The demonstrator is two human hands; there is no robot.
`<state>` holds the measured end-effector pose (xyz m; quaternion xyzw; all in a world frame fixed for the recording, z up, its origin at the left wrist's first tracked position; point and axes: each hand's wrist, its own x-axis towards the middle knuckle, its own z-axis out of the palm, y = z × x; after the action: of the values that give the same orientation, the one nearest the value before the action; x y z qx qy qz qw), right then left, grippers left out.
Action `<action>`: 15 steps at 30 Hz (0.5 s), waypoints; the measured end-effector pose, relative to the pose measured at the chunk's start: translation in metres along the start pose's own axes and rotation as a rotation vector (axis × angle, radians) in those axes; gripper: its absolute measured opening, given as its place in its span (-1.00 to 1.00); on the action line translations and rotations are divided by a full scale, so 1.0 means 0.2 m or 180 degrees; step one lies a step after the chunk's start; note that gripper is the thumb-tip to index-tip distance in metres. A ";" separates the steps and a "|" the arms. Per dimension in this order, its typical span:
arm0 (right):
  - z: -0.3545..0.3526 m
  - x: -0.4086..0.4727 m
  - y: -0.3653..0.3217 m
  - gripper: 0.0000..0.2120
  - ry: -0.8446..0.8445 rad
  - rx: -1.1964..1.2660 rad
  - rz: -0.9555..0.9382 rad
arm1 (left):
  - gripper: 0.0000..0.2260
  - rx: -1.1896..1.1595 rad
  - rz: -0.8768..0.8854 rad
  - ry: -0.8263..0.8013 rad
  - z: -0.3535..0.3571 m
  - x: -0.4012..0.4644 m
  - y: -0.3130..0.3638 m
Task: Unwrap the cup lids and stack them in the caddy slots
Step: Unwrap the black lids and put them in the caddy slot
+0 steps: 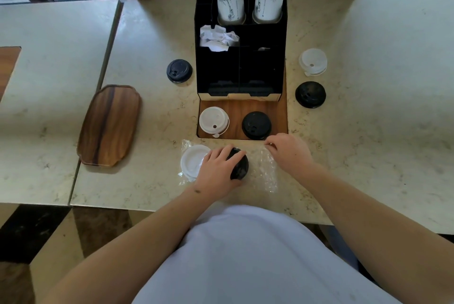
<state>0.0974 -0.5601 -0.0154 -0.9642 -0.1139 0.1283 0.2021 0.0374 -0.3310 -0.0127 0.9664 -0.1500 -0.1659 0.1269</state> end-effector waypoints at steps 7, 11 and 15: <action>0.03 -0.03 0.00 -0.88 0.0212 0.0054 -0.0006 | -0.26 -0.0011 -0.0016 -0.0058 -0.01 0.01 0.00; 0.03 -0.02 -0.01 -0.78 -0.0209 0.0635 0.0289 | -0.27 -0.0025 -0.0026 -0.0069 -0.01 0.01 0.00; 0.00 -0.02 0.02 -0.80 -0.0071 0.2254 0.1142 | -0.26 -0.0079 -0.0066 -0.0090 -0.01 0.01 0.00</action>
<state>0.0941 -0.5641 -0.0163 -0.8380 0.1054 0.2033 0.4952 0.0409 -0.3305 -0.0113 0.9638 -0.1398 -0.1827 0.1350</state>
